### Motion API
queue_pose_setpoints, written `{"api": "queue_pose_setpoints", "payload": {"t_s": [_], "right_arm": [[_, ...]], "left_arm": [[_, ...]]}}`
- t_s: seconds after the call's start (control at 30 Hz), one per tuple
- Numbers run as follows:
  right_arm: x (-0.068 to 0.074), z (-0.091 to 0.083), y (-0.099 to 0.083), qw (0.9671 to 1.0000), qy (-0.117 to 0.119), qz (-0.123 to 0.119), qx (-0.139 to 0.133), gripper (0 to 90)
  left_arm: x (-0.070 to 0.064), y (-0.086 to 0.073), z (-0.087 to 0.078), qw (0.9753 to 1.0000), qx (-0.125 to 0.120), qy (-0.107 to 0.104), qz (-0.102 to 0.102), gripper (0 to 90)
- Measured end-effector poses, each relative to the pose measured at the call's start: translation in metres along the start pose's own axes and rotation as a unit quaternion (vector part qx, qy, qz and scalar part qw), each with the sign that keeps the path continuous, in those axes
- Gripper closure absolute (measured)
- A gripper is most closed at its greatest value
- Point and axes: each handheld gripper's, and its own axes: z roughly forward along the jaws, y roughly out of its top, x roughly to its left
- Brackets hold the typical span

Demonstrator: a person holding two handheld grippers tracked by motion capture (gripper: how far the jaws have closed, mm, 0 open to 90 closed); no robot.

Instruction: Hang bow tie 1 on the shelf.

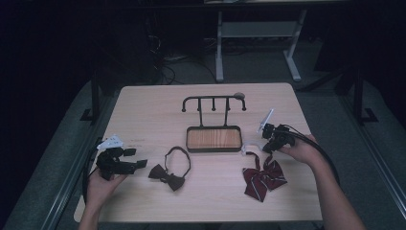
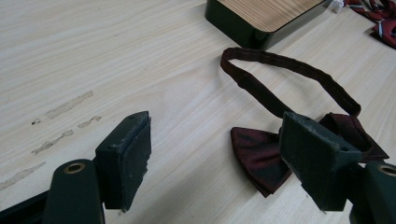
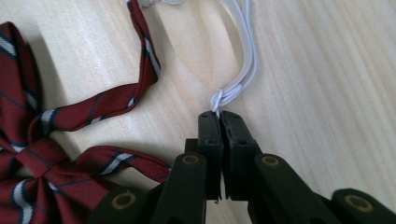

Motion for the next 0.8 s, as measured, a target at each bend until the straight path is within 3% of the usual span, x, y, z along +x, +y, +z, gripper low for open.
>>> {"api": "queue_pose_setpoints", "payload": {"t_s": [0.8], "right_arm": [[0.027, -0.049, -0.014, 0.9963, -0.007, -0.033, -0.079, 87.0]], "left_arm": [[-0.002, 0.000, 0.004, 1.0000, 0.009, 0.001, 0.003, 24.7]]}}
